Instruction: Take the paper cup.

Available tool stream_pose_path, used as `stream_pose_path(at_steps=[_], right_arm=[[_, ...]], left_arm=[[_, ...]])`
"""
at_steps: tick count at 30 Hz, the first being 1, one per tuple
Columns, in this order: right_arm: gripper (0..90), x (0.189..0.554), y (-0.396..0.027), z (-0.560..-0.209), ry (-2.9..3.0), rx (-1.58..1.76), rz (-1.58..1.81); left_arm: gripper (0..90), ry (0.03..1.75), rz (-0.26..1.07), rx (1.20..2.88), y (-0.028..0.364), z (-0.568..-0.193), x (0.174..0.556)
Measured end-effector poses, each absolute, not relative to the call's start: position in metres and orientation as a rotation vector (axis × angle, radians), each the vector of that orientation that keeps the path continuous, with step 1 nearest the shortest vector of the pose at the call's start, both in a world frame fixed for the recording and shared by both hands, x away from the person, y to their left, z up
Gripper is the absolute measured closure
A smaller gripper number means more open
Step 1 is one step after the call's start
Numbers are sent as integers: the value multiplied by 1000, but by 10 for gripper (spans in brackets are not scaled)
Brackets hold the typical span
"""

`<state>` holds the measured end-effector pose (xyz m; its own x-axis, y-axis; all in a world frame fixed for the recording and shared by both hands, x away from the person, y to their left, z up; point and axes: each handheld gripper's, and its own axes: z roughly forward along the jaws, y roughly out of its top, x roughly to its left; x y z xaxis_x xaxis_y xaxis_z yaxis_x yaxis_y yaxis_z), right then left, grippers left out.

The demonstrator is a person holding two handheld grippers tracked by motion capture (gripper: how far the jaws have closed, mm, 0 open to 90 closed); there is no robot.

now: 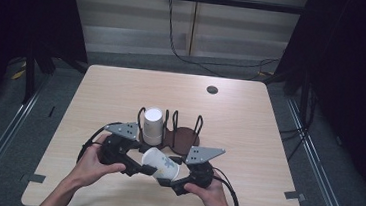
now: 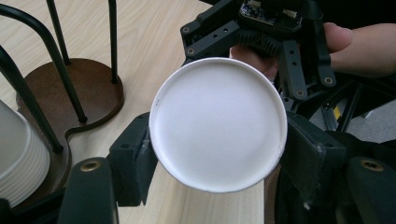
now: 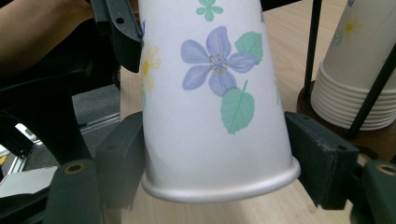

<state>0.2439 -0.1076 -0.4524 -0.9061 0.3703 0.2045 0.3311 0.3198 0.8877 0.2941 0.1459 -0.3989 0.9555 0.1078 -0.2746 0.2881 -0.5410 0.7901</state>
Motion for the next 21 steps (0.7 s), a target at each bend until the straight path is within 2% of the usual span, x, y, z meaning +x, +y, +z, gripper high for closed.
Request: stream_pose_path(at_steps=[3, 9, 13, 15, 21], right_arm=[[256, 244, -108, -452, 2518, 680, 1685], [260, 245, -110, -452, 2518, 699, 1680], [260, 245, -109, -455, 2537, 715, 1660], [260, 245, -110, -455, 2544, 719, 1652], [264, 246, -113, -454, 2533, 733, 1658]], left_arm=[[254, 279, -227, 2151, 146, -399, 294], [206, 277, -194, 2161, 148, -399, 295], [205, 283, -160, 2171, 150, -402, 294], [232, 279, -156, 2166, 152, -402, 293], [211, 282, -141, 2181, 155, -402, 292]])
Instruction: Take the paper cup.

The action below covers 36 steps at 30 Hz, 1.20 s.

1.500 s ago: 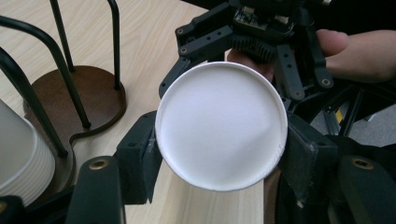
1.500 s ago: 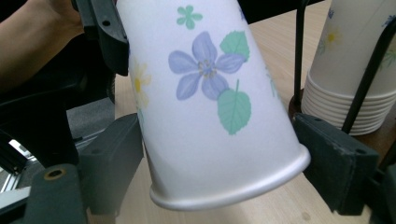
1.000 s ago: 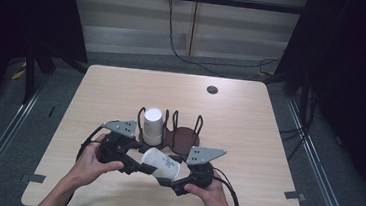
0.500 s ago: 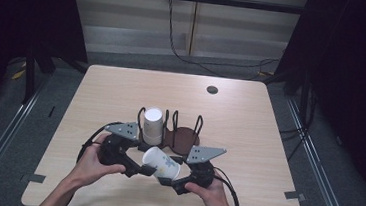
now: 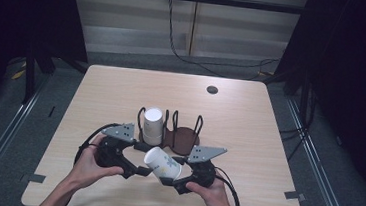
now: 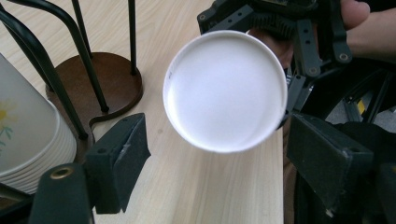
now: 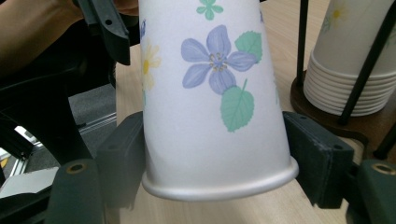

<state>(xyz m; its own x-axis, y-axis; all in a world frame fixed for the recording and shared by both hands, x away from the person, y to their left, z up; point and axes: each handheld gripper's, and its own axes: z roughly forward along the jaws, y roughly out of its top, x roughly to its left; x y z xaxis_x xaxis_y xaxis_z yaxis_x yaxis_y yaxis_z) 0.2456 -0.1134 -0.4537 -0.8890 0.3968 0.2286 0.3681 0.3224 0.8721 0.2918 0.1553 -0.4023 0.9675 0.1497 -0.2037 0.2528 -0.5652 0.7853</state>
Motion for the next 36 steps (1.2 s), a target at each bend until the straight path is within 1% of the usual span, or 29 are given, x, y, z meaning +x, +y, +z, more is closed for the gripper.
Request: stream_pose_path(at_steps=[6, 9, 14, 21, 27, 31, 36], right_arm=[[266, 246, -115, -453, 2544, 752, 1637], [269, 248, -116, -454, 2551, 769, 1613], [274, 248, -117, -453, 2565, 771, 1590], [278, 249, -117, -452, 2590, 771, 1560], [278, 250, -115, -452, 2617, 769, 1524], [278, 249, -114, -451, 2637, 778, 1495], [278, 250, -110, -447, 2677, 755, 1438]], left_arm=[[205, 302, -141, 2186, 159, -407, 294], [221, 294, -137, 2189, 159, -408, 293], [221, 296, -129, 2195, 160, -409, 293], [211, 304, -126, 2205, 160, -411, 295], [205, 280, -120, 2239, 158, -412, 293], [184, 261, -123, 2273, 156, -410, 292], [183, 256, -128, 2276, 154, -409, 289]])
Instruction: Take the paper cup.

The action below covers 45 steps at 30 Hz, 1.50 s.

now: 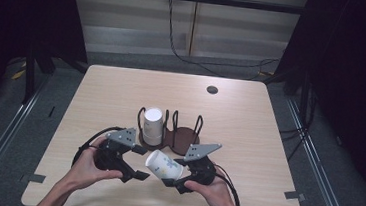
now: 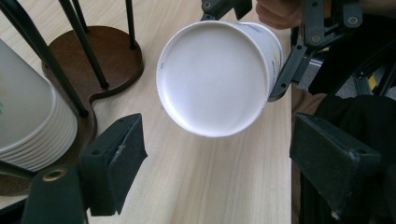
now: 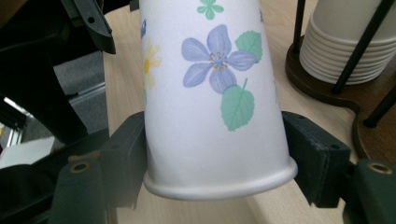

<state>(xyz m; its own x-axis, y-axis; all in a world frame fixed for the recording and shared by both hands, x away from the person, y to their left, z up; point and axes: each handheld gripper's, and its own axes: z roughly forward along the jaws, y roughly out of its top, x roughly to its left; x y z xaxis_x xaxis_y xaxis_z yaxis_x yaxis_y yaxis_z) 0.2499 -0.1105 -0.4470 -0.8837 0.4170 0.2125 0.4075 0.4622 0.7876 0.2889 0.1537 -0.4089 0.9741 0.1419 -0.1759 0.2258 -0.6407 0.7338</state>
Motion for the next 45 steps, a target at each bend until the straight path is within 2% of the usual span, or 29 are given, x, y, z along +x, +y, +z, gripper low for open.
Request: stream_pose_path(at_steps=[8, 45], right_arm=[[277, 256, -109, -437, 2765, 701, 1311], [274, 266, -89, -436, 2996, 483, 929]], left_arm=[[182, 243, -114, 2292, 153, -410, 288], [192, 197, -99, 2423, 133, -428, 286]])
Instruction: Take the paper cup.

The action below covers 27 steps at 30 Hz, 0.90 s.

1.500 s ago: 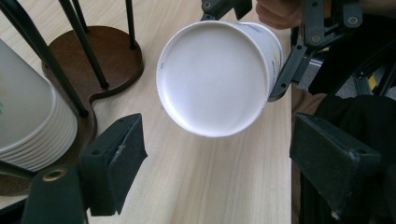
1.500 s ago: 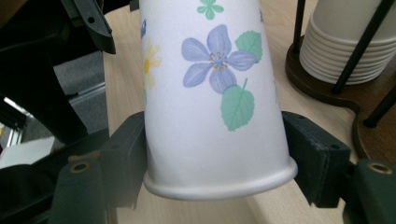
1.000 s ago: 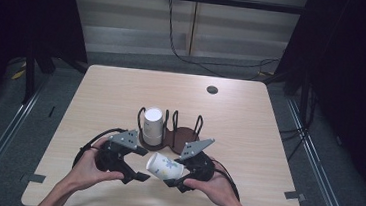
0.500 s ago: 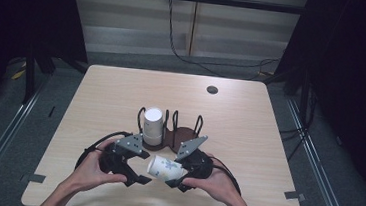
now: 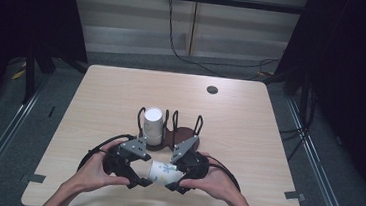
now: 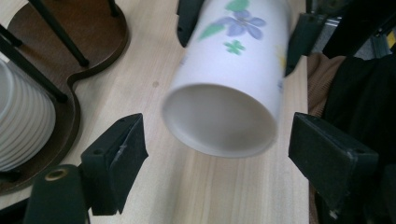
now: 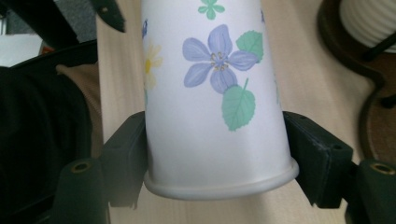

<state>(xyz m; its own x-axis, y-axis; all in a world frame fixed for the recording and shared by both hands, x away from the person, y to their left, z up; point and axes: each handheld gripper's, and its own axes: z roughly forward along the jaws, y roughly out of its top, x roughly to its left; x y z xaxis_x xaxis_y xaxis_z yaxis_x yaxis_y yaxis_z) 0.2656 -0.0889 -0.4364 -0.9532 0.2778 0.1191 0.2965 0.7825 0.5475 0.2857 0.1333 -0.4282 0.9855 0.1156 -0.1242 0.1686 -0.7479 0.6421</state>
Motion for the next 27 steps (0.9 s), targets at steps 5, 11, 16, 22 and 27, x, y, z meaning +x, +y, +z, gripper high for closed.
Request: stream_pose_path(at_steps=[5, 11, 16, 22, 27], right_arm=[[274, 263, -85, -438, -2948, -450, -872], [275, 263, -84, -439, -2968, -447, -819], [275, 264, -82, -436, -2979, -433, -776], [274, 263, -77, -435, -2993, -416, -720], [274, 264, -77, -438, -2980, -404, -736]], left_arm=[[192, 196, -96, 2432, 132, -430, 285], [197, 180, -102, 2440, 130, -433, 283], [188, 191, -113, 2465, 127, -435, 285], [205, 157, -129, 2477, 125, -437, 284], [233, 140, -151, 2474, 123, -439, 283]])
